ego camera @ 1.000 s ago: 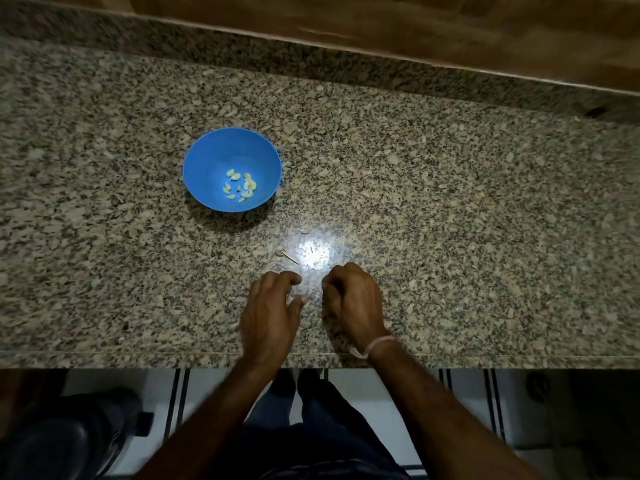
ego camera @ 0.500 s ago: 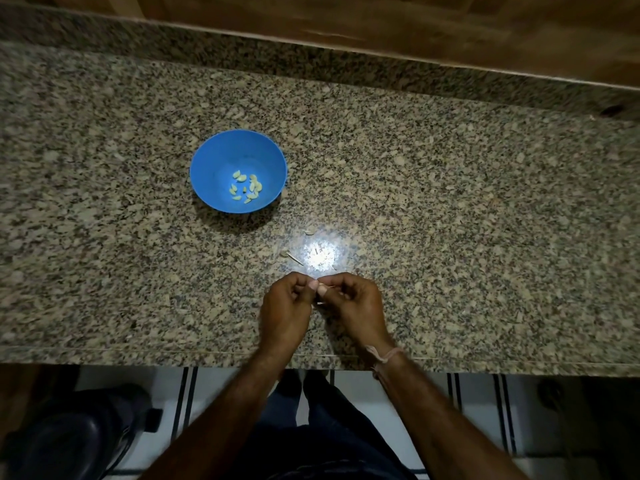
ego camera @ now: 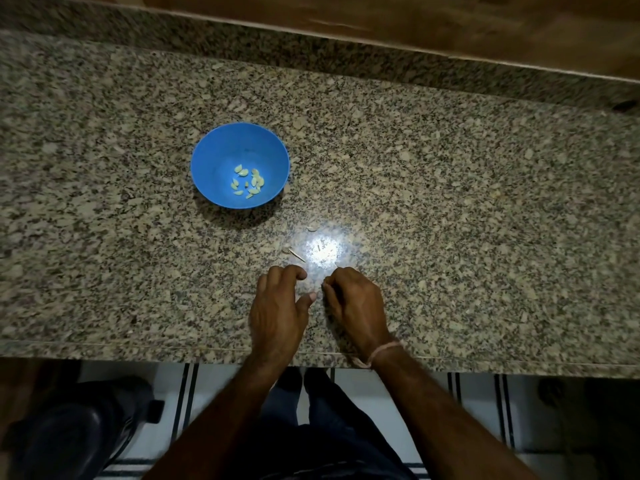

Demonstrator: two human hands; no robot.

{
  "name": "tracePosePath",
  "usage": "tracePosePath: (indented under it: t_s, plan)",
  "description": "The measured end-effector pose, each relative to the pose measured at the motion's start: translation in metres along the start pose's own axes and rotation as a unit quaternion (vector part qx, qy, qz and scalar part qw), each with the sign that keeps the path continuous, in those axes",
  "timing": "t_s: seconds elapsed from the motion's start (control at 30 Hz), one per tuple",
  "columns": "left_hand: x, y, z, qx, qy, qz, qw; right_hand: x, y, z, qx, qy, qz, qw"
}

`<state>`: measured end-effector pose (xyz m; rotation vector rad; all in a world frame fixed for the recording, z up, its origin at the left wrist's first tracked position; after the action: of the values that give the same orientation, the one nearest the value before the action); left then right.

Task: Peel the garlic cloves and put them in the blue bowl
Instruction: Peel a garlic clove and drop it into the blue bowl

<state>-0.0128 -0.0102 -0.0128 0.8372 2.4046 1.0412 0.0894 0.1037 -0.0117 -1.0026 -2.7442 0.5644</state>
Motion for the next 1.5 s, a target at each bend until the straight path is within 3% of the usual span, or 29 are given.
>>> tracePosePath:
  t_s: [0.27,0.37,0.5,0.57,0.63,0.8,0.93,1.0,1.17,1.5]
  plan:
    - [0.000,0.001,0.001,0.004,-0.002,-0.004,1.000,0.005,-0.008,0.000,-0.005,0.011,0.029,0.999]
    - [0.003,0.006,0.003,-0.049,0.006,-0.029,0.998,0.010,-0.007,-0.001,0.065,-0.007,0.092,0.994]
    - [0.009,0.014,0.005,-0.181,0.009,-0.129,0.975,0.015,0.000,-0.011,0.359,-0.082,0.205,0.907]
    - [0.008,0.016,0.004,-0.196,0.010,-0.131,0.972,0.012,-0.003,-0.014,0.427,-0.110,0.226,0.869]
    - [0.004,0.019,0.003,-0.184,-0.006,-0.102,0.978,0.008,-0.003,-0.014,0.446,-0.125,0.240,0.853]
    - [0.002,0.035,-0.001,-0.044,-0.052,0.022,0.997,0.010,0.008,-0.019,0.315,-0.100,0.147,0.932]
    - [0.007,0.049,0.000,-0.046,-0.071,0.025,0.996,0.017,0.012,-0.030,0.274,-0.096,0.112,0.950]
    - [0.010,0.056,-0.003,-0.060,-0.061,0.025,0.996,0.019,0.015,-0.034,0.272,-0.097,0.118,0.950]
    - [0.022,0.069,-0.006,-0.211,-0.013,-0.055,0.976,0.024,0.022,-0.040,0.311,-0.092,0.137,0.936]
    - [0.027,0.068,-0.001,-0.214,-0.020,-0.057,0.975,0.028,0.028,-0.048,0.407,-0.175,0.186,0.877]
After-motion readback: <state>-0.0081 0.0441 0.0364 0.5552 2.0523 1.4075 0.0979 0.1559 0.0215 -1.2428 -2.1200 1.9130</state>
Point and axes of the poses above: each hand's wrist, its own x-axis towards the middle knuckle, its own z-axis out of the palm, y = z × x, the point moved 2 cm from there along x, towards the middle knuckle, and after that the axes turned 12 degrees about -x, right-handed, at the moved point
